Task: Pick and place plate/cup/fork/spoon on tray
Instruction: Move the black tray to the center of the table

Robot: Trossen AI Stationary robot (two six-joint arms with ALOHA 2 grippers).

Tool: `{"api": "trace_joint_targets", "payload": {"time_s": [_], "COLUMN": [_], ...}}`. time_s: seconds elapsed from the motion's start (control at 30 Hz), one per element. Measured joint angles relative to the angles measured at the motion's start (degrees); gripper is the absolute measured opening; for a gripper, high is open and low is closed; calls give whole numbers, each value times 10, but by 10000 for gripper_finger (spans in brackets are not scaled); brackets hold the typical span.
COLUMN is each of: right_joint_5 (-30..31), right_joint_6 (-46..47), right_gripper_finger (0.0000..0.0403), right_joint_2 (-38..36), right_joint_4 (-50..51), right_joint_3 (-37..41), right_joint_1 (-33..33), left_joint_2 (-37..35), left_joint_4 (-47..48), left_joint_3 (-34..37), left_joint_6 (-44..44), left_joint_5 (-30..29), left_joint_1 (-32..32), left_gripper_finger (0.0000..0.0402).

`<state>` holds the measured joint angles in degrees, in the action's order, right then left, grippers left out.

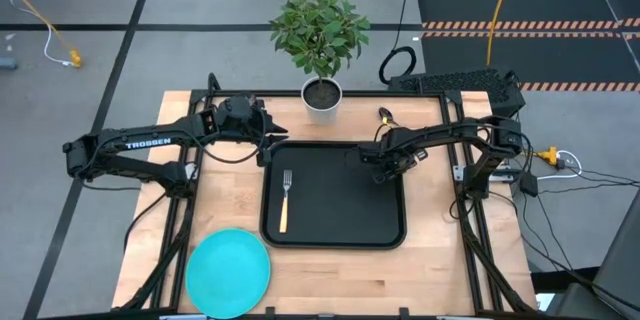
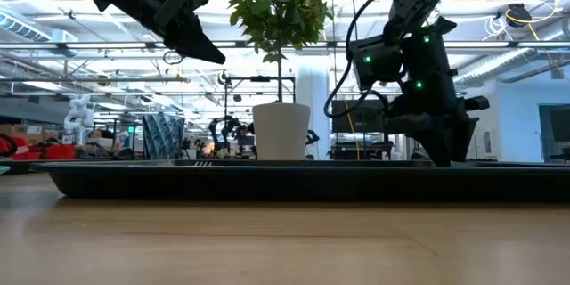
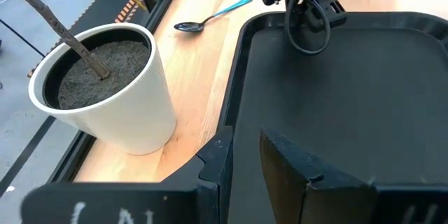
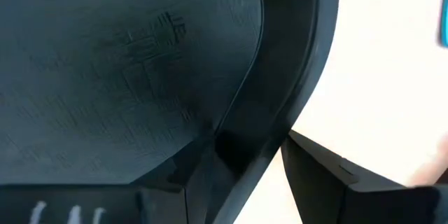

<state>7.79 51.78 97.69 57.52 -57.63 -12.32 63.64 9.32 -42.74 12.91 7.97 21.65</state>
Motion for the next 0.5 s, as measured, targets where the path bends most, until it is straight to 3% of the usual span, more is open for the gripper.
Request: {"api": "trace_joint_targets", "payload": {"time_s": [0.3,0.5], "right_joint_5": [59,55], "right_joint_6": [-38,-47], "right_gripper_finger": [157,151], "right_joint_2": [0,0], "right_joint_4": [-3,-5], "right_joint_3": [0,0], "right_joint_1": [-9,-9], "left_joint_2": [0,0], "left_joint_4": [0,-1], "left_joint_3": [0,0], "left_joint_6": [0,0], "left_joint_5": [-1,-3], "left_joint_1": [0,0], "left_gripper_finger": [76,76]}}
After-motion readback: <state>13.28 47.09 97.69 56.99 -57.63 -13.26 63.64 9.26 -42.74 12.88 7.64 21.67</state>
